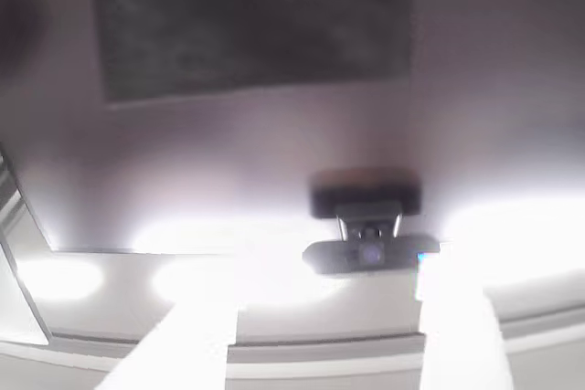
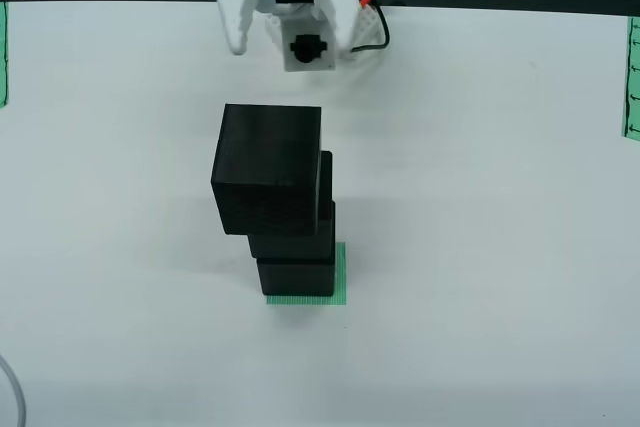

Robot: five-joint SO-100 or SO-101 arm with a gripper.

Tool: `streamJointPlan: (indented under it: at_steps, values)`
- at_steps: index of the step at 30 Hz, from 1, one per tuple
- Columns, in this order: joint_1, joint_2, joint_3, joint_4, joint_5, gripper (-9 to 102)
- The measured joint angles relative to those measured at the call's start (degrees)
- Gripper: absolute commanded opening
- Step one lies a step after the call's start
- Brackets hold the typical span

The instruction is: Stack 3 Blocks on the chosen place.

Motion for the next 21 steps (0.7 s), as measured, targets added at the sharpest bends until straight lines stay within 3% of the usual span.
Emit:
streamJointPlan:
  at_steps: [4,21]
  values:
    - [-2.55,3.08,-2.29,2.55,11.16,0]
    - [-2.29,19.25,-8.44,31.03,65.48,1]
